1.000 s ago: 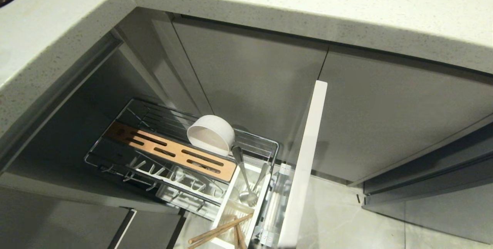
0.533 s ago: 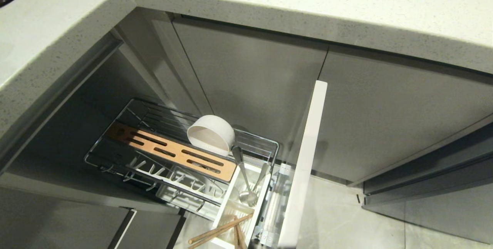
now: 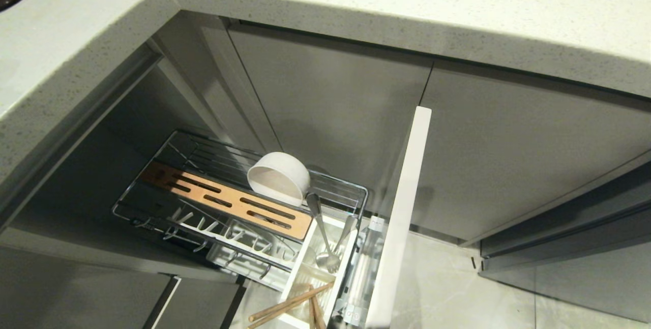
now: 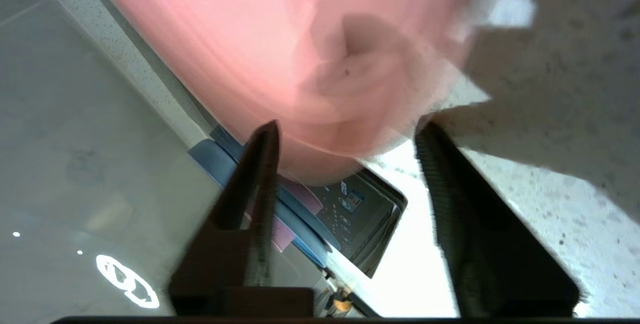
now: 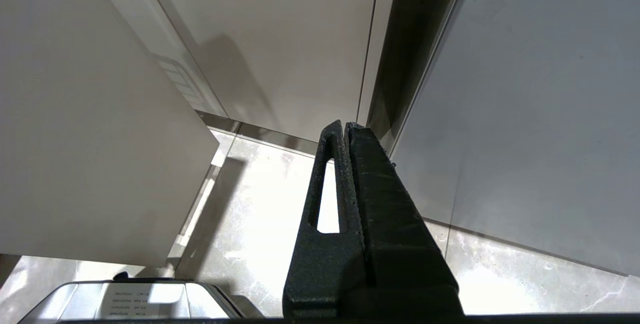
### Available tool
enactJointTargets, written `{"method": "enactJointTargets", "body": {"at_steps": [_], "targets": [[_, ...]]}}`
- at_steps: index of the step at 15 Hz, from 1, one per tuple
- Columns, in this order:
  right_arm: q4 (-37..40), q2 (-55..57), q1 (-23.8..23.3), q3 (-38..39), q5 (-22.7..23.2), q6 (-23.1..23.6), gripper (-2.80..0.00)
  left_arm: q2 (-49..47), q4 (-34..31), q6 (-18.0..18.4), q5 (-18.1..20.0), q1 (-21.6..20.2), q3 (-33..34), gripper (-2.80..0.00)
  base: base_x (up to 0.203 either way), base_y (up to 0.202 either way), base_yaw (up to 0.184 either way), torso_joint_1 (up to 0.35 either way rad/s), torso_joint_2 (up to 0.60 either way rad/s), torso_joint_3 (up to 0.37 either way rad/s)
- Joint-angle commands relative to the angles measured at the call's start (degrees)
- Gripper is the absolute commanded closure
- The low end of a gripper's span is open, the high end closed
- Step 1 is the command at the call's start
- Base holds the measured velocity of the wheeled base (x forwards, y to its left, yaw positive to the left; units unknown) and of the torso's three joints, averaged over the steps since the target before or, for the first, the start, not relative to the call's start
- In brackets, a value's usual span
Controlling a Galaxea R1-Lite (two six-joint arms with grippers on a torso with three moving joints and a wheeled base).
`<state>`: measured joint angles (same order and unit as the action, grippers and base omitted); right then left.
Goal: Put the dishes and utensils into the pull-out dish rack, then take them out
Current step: Take the plate out of the cupboard
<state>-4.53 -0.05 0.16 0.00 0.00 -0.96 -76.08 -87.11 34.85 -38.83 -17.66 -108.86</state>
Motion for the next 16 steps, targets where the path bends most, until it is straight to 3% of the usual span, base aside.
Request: {"method": "enactJointTargets", "body": {"at_steps": [1,4,6,9,10,11,13,16], "targets": [[-0.04,0.05,0.02,1.49,0.0,0.0,0.0,1.61,-0.55,-0.11,0.42,0.0,-0.62,-2.8,0.0,0.0,0.0,0.0,0.0,0.0],[-0.04,0.05,0.01,1.57,0.0,0.0,0.0,6.58,-0.55,-0.14,4.07,-0.01,-1.64,-2.8,0.0,0.0,0.0,0.0,0.0,0.0],[-0.04,0.05,0.02,1.49,0.0,0.0,0.0,11.05,-0.55,-0.19,8.45,0.0,-1.76,-2.8,0.0,0.0,0.0,0.0,0.0,0.0],[-0.04,0.05,0.02,1.51,0.0,0.0,0.0,19.86,-0.55,-0.86,23.04,0.01,-1.74,-2.8,0.0,0.0,0.0,0.0,0.0,0.0],[-0.04,0.05,0.02,1.54,0.0,0.0,0.0,22.29,-0.55,-3.91,27.31,0.17,-1.61,-2.8,0.0,0.0,0.0,0.0,0.0,0.0],[-0.04,0.05,0.02,1.51,0.0,0.0,0.0,23.94,-0.55,-9.03,31.06,0.4,-1.32,0.0,0.0,0.0,0.0,0.0,0.0,0.0],[-0.04,0.05,0.02,1.49,0.0,0.0,0.0,25.72,1.66,-15.87,34.9,1.27,-0.08,0.0,0.0,0.0,0.0,0.0,0.0,0.0],[-0.04,0.05,0.02,1.49,0.0,0.0,0.0,27.3,24.47,-34.78,41.79,5.38,4.56,0.0,0.0,0.0,0.0,0.0,0.0,0.0]]}}
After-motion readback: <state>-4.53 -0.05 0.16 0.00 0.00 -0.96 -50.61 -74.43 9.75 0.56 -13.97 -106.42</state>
